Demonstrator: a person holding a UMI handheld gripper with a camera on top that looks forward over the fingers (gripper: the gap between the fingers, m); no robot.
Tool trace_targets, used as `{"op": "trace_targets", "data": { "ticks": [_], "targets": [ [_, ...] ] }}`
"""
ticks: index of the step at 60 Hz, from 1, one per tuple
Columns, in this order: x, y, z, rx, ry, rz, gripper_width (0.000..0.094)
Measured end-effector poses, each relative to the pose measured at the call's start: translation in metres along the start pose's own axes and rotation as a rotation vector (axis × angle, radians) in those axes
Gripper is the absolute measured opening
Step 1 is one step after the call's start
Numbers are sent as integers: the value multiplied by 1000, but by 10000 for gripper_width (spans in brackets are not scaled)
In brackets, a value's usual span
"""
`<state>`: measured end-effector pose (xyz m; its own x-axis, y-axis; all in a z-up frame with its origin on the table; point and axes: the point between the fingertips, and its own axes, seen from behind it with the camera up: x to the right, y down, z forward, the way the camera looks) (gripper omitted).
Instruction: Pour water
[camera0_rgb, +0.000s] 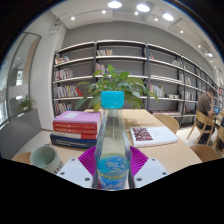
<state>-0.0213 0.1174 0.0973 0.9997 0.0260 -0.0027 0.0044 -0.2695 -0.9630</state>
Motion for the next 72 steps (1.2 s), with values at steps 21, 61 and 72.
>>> {"op": "trace_targets", "data": {
  "ticks": [21,61,72],
  "targets": [
    [10,24,-22,-102,37,16,713],
    [-87,14,-271,-314,-1,15,788],
    [-98,-42,-303,-269,-2,25,790]
  ]
}}
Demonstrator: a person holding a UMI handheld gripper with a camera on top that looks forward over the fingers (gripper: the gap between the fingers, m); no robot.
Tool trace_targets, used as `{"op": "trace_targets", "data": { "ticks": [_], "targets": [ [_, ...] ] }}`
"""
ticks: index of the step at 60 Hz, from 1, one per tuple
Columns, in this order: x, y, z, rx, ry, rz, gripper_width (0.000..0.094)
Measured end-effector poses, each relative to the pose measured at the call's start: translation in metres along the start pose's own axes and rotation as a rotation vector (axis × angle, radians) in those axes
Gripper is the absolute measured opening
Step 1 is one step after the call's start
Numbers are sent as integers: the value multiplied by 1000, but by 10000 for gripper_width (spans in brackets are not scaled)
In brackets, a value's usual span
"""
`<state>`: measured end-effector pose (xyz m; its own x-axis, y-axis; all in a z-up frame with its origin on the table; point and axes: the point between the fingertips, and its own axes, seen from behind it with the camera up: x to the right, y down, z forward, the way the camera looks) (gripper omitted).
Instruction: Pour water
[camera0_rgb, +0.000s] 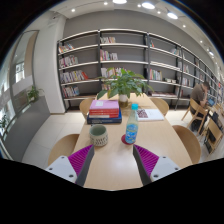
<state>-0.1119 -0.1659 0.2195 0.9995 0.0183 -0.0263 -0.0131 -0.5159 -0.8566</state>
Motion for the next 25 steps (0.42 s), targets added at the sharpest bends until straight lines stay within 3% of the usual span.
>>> {"op": "trace_targets", "data": {
  "ticks": [25],
  "targets": [
    [-4,-40,-37,75,37,1,784]
  ]
}}
